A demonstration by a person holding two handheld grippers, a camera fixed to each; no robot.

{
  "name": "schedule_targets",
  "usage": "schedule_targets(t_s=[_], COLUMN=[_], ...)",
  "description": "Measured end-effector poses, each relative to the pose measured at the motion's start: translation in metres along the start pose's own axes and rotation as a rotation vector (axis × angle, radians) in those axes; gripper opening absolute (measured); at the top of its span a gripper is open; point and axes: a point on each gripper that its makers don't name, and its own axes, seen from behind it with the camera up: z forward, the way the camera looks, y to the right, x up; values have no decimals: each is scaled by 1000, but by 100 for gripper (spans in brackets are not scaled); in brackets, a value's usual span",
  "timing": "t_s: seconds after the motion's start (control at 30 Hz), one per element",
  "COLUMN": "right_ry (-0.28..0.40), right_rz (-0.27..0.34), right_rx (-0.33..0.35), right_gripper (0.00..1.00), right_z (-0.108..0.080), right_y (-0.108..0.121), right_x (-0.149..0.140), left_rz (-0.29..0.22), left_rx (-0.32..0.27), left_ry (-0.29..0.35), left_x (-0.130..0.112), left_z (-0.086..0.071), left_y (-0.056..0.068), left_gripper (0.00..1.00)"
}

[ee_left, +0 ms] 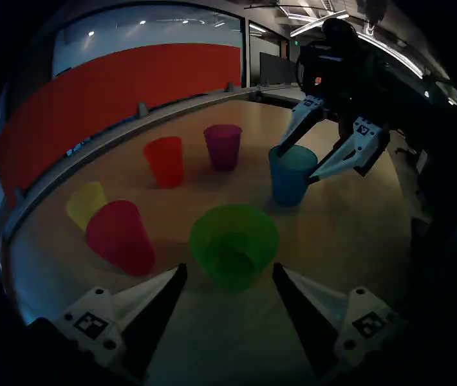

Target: Pour water

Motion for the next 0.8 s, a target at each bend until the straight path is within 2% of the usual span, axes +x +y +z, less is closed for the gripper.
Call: schedule_targets(t_s=[0.33,0.47,0.57,0.8], right_ry=[-1,1,-1,2], right_rz=[8,15,17,19], right_rx=[-1,-6,-10,-22], right_gripper=[95,100,100,100], right_z=[-1,-1,-2,-11], right_y=[-1,-1,0,-2], right_x=[-3,-2,-3,-9], left_rz=[-11,-13,-13,-24], left_rx=[16,19,21,41], left_ry=[-4,-2,-2,4], left_x=[-6,-6,-6,-8], left_z=[-4,-5,-7,-13], left_y=[-4,-5,-5,-9], left_gripper=[99,99,99,99])
